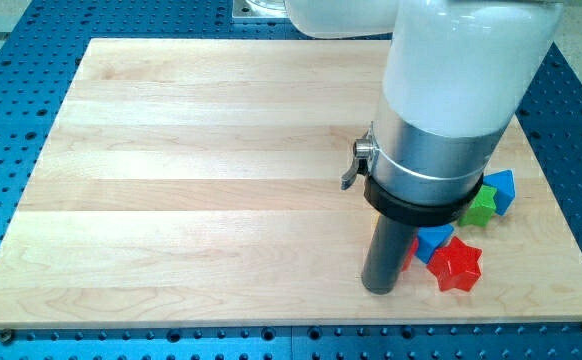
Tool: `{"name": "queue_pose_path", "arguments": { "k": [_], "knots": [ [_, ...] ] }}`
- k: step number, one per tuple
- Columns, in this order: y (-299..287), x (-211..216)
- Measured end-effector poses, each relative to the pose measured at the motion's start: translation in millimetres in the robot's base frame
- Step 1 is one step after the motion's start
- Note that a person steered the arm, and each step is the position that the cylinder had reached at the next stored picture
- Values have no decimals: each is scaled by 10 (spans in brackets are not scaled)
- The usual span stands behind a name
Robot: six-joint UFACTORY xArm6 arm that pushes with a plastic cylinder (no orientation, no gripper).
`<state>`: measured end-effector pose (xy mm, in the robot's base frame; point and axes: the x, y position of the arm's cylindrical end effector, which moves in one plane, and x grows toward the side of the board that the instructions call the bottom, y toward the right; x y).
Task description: Separate red circle from the cube
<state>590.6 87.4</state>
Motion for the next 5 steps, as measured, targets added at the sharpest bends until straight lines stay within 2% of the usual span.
{"name": "queue_pose_path", "arguments": {
  "k": [5],
  "knots": [
    [0, 104]
  ]
}}
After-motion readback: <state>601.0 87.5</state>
